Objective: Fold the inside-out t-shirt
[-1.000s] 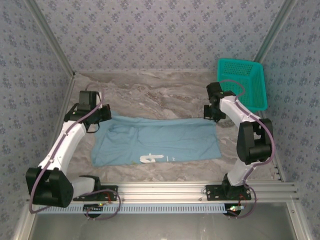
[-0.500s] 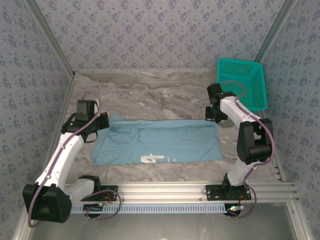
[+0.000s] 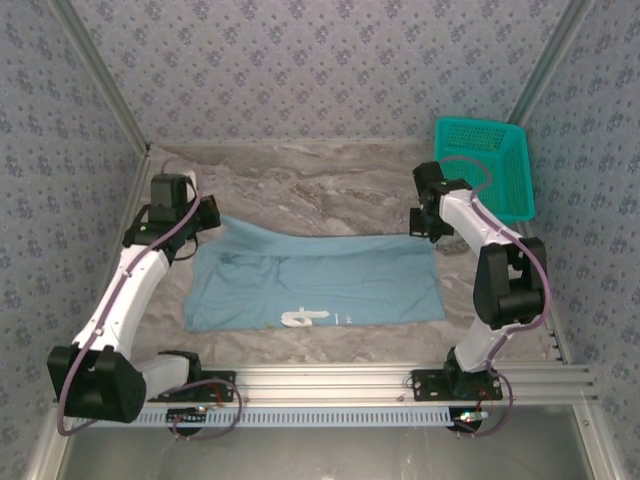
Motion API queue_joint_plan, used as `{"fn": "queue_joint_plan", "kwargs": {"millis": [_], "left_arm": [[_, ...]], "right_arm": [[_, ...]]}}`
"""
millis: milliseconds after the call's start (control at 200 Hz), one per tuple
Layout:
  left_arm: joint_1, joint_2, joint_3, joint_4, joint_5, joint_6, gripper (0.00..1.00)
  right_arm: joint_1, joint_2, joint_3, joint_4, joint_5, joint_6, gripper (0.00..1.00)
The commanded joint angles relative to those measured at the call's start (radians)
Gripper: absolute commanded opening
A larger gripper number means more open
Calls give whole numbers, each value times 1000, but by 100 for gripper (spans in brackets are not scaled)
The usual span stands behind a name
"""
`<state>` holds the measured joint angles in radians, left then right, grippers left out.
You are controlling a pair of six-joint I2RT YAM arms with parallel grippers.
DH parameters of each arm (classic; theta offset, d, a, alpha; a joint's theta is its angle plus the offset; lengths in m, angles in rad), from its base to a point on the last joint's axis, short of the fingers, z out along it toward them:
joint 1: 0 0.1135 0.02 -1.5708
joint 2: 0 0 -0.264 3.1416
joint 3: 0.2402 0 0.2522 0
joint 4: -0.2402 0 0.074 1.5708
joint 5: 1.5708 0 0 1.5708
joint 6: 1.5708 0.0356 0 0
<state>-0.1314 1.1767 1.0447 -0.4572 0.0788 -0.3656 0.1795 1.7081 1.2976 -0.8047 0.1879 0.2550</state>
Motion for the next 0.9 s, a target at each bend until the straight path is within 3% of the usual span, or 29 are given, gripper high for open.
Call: {"fn": "queue_joint_plan", "kwargs": {"millis": [0,410,894], "left_arm": [[-6,11,69,37,38,-10,0],[-13,-163,-117,-85,31,7,0],[-65,-291,-380,-114,49,-122,0]], "right_arm": [[5,-11,40,-38,18,21,2],[18,-52,-71,-35,15,36,2],[19,10,-176,-39,23,64,4]]}}
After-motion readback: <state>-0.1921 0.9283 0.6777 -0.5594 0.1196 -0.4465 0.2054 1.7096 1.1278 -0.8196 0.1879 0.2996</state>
